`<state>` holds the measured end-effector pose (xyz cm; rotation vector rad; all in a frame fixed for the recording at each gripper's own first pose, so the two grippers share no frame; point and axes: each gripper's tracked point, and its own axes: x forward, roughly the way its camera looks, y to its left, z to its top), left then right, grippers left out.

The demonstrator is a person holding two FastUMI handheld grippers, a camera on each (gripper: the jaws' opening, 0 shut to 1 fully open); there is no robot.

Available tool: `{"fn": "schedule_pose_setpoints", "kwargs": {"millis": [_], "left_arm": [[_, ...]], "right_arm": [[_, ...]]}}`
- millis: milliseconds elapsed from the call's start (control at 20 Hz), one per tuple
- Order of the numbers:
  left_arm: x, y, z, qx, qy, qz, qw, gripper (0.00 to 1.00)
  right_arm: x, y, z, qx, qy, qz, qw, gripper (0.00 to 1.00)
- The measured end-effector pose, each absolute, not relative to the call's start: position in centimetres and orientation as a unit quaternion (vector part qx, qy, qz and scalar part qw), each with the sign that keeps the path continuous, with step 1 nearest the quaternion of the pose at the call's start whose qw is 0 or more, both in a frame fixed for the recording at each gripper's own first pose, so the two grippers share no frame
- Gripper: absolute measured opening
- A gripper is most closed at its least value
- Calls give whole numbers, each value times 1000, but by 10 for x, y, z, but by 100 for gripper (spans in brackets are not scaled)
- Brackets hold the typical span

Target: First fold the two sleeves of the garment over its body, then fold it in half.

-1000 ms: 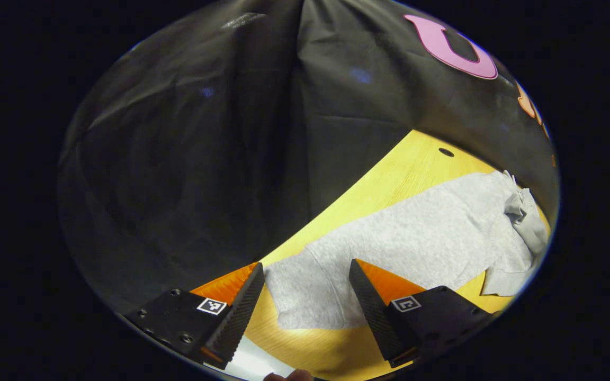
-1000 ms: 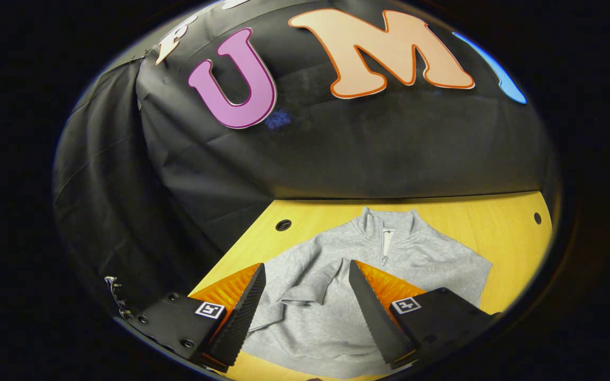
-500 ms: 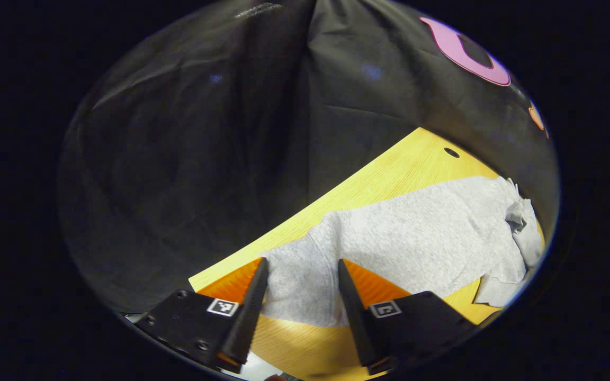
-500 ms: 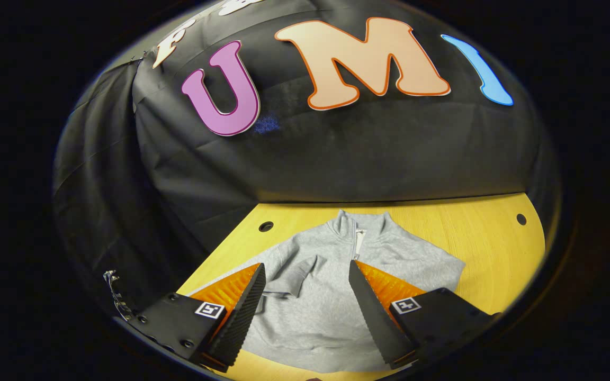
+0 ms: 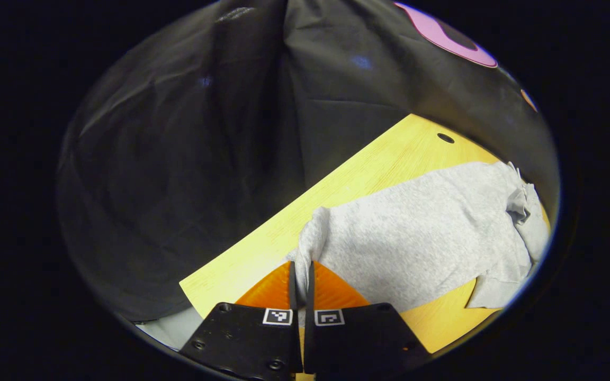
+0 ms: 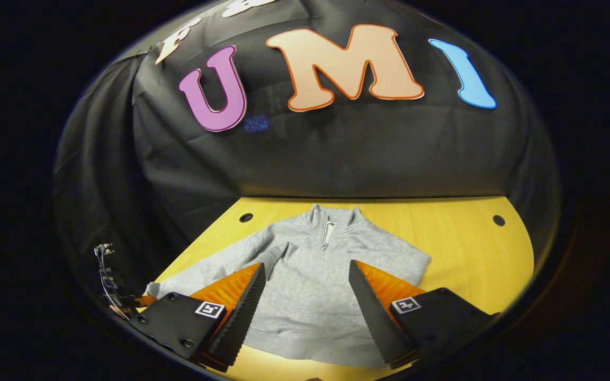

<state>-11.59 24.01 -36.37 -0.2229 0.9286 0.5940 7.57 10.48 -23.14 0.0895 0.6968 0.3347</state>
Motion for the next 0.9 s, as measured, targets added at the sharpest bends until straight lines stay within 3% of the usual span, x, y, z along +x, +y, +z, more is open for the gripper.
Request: {"fn": "schedule_pose_setpoints", "kwargs": {"millis": [300,400,450,900], "left_arm": [[-70,231,-310,-127,383,288,869,0],[-46,219,-284,-121,359,272,885,0],[-34,212,-273,-114,348,262,893,0],[48,128,-211,-70,297,165,938,0]], "right_arm": [[68,56,-222,48,329,135,933,94],[63,38,-221,49,328,124,935,98],[60,30,-220,51,329,119,936,94],[32,-44,-212,52,321,71,943,98]]}}
